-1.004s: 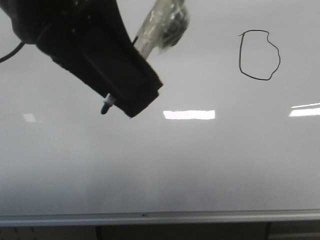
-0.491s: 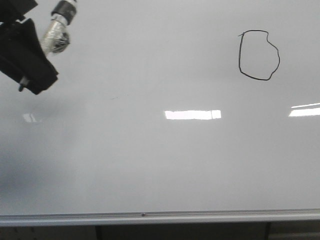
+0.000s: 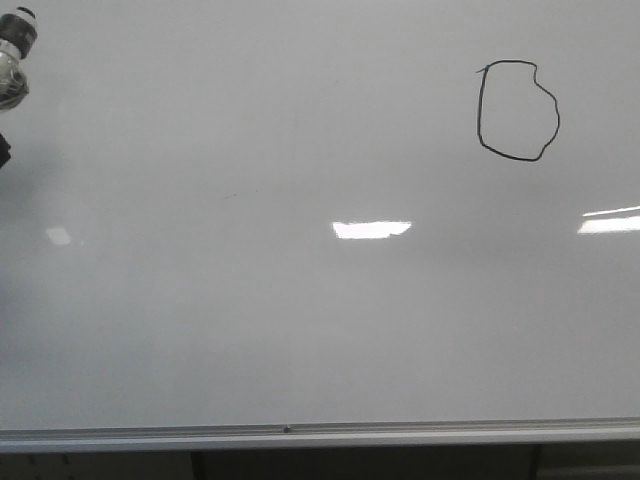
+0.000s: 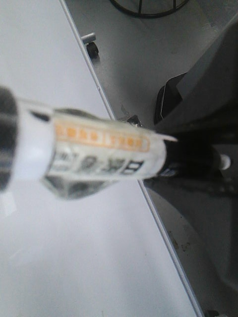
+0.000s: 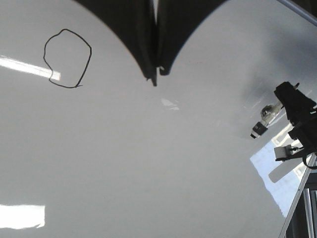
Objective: Write number 0 on whiteboard
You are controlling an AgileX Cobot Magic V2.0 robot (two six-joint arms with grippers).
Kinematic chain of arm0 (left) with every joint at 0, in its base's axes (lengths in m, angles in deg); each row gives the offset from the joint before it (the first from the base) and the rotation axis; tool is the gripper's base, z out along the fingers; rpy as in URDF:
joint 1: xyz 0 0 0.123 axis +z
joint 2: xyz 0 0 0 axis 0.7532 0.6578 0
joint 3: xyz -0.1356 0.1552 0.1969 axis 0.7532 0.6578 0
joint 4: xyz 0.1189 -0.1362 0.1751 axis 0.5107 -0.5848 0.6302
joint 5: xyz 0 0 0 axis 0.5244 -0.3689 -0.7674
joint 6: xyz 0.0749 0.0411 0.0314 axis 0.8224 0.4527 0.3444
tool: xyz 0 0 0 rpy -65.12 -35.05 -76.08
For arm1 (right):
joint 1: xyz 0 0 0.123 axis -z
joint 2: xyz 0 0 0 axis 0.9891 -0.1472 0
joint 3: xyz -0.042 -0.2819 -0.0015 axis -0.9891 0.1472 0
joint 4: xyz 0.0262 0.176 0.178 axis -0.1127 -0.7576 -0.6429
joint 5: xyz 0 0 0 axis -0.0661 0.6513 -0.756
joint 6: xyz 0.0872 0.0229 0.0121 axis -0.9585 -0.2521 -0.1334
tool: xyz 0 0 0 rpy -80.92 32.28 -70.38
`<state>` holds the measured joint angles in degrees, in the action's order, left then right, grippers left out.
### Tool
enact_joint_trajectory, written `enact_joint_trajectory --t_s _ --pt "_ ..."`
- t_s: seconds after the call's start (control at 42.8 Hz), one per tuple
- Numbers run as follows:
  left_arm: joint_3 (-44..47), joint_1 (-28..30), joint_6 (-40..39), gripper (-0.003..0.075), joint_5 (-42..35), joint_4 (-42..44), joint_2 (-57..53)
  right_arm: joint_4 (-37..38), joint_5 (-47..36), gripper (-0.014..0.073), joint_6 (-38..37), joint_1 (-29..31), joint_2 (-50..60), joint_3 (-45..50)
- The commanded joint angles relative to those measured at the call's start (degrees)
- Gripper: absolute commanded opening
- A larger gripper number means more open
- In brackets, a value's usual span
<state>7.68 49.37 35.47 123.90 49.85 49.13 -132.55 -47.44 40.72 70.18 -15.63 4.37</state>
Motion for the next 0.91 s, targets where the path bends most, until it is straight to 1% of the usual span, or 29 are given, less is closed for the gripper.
enact_joint_trajectory --t_s 0.0,0.164,0.444,0.818,0.888 --pt "-1.77 0.03 -0.66 -0.0019 -2.43 -1.6 0.34 -1.15 -4.7 -0.0068 0.04 0.03 -0.52 -1.43" --pt "-1.77 0.03 -1.7 -0.0019 -8.73 -1.6 4.03 -1.15 -5.1 -0.0068 0.04 0.03 -0.52 -1.43" --pt "-1.77 0.03 -2.11 -0.0019 -17.03 -1.6 10.12 -1.15 -5.1 -0.0068 0.04 0.03 -0.52 -1.43" --pt "-1.77 0.03 -2.2 -0.0017 -24.38 -1.6 13.3 -1.15 -5.06 -0.0068 0.04 0.03 -0.52 -1.43" --pt "-1.77 0.03 -2.2 0.0001 -25.52 -1.6 13.3 -1.15 -5.06 -0.0068 0.04 0.03 -0.52 -1.43"
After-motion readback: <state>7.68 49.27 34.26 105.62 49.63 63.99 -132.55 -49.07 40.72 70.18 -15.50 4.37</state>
